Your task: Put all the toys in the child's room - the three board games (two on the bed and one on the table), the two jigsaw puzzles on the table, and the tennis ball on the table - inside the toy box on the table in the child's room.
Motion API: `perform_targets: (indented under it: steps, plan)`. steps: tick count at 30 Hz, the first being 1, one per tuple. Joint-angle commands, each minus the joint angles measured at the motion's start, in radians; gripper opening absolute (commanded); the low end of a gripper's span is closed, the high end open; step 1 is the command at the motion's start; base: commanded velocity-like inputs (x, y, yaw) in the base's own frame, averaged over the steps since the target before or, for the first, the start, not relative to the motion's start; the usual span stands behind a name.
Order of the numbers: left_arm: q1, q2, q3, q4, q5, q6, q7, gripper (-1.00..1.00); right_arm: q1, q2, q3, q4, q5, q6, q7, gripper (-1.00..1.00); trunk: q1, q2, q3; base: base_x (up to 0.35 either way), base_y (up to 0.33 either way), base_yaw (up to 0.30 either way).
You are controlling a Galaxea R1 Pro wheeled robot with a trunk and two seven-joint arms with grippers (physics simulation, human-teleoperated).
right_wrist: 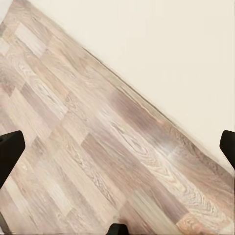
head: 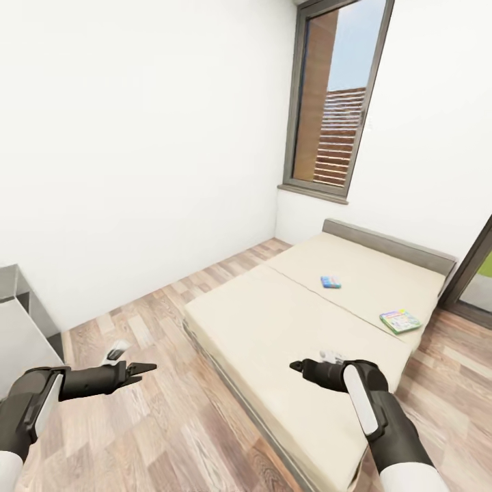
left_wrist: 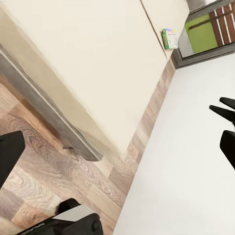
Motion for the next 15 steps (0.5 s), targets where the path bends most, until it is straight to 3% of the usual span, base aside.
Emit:
perform_targets:
  steps: [1,4,7,15]
  plan:
    - [-0.001,0.000,0.001,0.000,0.001,0.009,-0.003,1.00,-0.009,0.001,0.017,0.005,0.003,0.006,0.003,1.00,0.001,-0.002,-0.003,0.000,-0.242,0.244]
    - [-0.001,0.001,0.002,0.000,0.001,0.009,-0.003,1.00,-0.019,0.001,0.067,0.018,0.004,-0.001,0.001,1.00,0.001,-0.002,-0.006,0.000,-0.180,0.243]
    - [-0.001,0.002,0.003,0.000,0.001,0.009,-0.003,1.00,-0.024,0.000,0.092,0.035,0.007,-0.003,-0.004,1.00,0.001,-0.002,-0.009,0.000,-0.064,0.241]
    - [-0.001,-0.004,-0.001,0.000,0.000,0.008,0.002,1.00,-0.028,-0.009,0.104,0.048,0.008,0.002,-0.007,1.00,0.001,-0.002,-0.017,0.000,-0.025,0.236]
